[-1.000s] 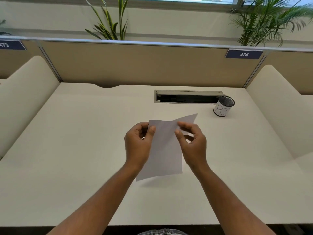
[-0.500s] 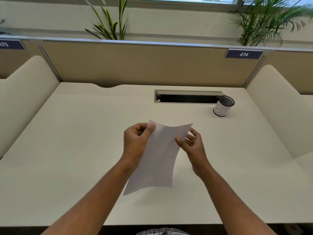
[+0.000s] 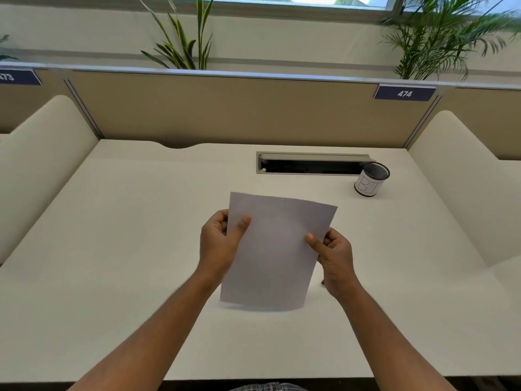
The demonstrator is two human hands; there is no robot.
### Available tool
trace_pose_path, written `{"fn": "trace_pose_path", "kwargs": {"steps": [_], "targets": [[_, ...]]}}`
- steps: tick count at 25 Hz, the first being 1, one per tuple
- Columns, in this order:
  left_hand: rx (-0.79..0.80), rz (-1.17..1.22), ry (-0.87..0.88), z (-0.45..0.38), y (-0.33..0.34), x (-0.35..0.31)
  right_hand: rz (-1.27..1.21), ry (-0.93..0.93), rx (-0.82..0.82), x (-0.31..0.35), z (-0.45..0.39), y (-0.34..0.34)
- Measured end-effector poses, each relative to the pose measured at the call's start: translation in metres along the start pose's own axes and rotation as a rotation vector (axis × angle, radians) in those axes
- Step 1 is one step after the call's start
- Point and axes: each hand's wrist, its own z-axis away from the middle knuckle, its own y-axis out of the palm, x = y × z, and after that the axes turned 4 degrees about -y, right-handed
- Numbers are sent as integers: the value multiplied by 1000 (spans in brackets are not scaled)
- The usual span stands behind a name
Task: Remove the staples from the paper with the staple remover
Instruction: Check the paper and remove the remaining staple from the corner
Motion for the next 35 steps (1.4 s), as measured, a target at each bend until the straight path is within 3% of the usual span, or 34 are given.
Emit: {"fn": "trace_pose_path", "kwargs": {"steps": [3, 8, 11, 16, 19, 28, 35], "targets": [[-14, -180, 28, -2, -3, 18, -15, -77, -41, 5, -1, 5], [-54, -134, 184, -3, -3, 23, 122, -271, -92, 6, 2, 17], [-88, -119, 191, -5, -6, 37, 201, -288, -90, -6, 3, 23], [-46, -276, 120, -9, -16, 73, 523, -170, -59, -46, 0, 19], [-26, -385, 95, -20, -23, 79, 591, -132, -58, -55, -7, 20], [-153, -362, 15, -91, -35, 55, 398, 1, -58, -30, -66, 36], [-235, -258, -198, -153, -50, 50, 366, 137, -47, -33, -129, 68]]}}
